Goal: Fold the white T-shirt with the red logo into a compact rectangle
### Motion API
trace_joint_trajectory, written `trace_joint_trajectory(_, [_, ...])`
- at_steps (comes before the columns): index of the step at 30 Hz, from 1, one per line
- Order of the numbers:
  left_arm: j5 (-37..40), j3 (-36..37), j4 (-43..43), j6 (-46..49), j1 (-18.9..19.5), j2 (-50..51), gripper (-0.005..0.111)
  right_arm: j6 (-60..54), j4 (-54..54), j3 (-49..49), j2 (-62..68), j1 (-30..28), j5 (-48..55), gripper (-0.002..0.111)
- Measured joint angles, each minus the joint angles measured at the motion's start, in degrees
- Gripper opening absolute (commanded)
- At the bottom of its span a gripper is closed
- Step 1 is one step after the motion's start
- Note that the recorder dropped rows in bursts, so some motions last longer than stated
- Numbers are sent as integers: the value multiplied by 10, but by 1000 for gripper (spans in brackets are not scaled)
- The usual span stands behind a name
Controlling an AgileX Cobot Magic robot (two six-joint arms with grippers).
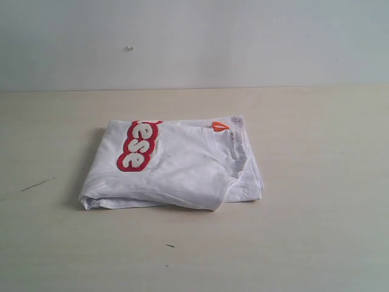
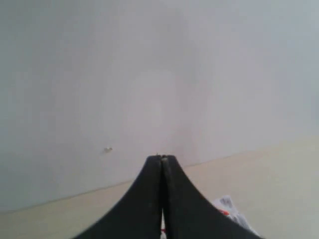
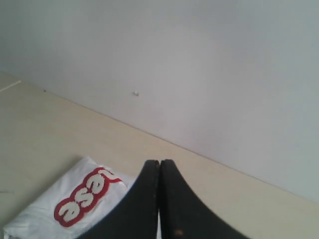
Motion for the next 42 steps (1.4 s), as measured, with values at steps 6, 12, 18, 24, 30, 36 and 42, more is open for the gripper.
trace_joint_trajectory(6, [-3, 29, 0, 0, 0, -114, 0, 3, 0, 51, -110, 0, -2, 0])
trace_joint_trajectory(12, [-3, 68, 0, 0, 0, -222, 0, 10, 0, 111, -226, 0, -2, 0])
trace_joint_trajectory(18, [-1, 77, -17, 0, 0, -310, 0, 17, 0, 141, -325, 0, -2, 0])
trace_joint_trajectory(24, [-2, 77, -32, 0, 0, -385, 0, 29, 0, 143, -417, 0, -2, 0])
trace_joint_trajectory(30, [-9, 77, -36, 0, 0, -423, 0, 34, 0, 143, -514, 0, 8, 0])
trace_joint_trajectory(36, [-13, 75, -36, 0, 0, -423, 0, 40, -2, 143, -613, 0, -4, 0])
trace_joint_trajectory(42, [-13, 75, -36, 0, 0, -423, 0, 51, -12, 140, -622, 0, 0, 0])
